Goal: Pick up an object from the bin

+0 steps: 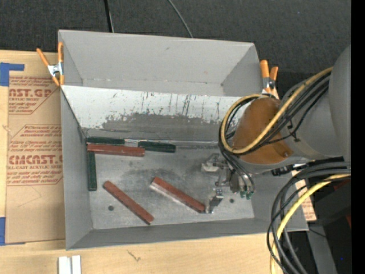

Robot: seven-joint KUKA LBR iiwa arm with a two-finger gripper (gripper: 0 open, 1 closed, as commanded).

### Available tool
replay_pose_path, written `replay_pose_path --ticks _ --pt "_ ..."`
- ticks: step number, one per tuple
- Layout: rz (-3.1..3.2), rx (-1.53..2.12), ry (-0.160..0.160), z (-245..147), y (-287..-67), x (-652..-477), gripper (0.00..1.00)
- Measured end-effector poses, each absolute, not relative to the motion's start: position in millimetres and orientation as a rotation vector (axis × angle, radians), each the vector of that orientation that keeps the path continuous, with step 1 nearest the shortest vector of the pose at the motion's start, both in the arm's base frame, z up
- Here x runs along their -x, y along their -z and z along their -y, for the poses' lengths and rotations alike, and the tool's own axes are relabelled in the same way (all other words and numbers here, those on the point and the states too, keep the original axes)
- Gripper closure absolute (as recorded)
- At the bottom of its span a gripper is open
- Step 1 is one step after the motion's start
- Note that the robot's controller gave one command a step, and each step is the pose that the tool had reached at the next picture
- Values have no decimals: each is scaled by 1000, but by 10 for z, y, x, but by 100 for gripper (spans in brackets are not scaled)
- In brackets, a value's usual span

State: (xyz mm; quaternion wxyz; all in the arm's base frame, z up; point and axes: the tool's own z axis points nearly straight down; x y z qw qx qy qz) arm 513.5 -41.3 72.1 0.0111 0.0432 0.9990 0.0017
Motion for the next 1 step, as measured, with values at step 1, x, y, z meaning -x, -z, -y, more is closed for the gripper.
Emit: replay_pose_path --ticks 1 --pt "-3119 -95 5 276 -730 -4967 0"
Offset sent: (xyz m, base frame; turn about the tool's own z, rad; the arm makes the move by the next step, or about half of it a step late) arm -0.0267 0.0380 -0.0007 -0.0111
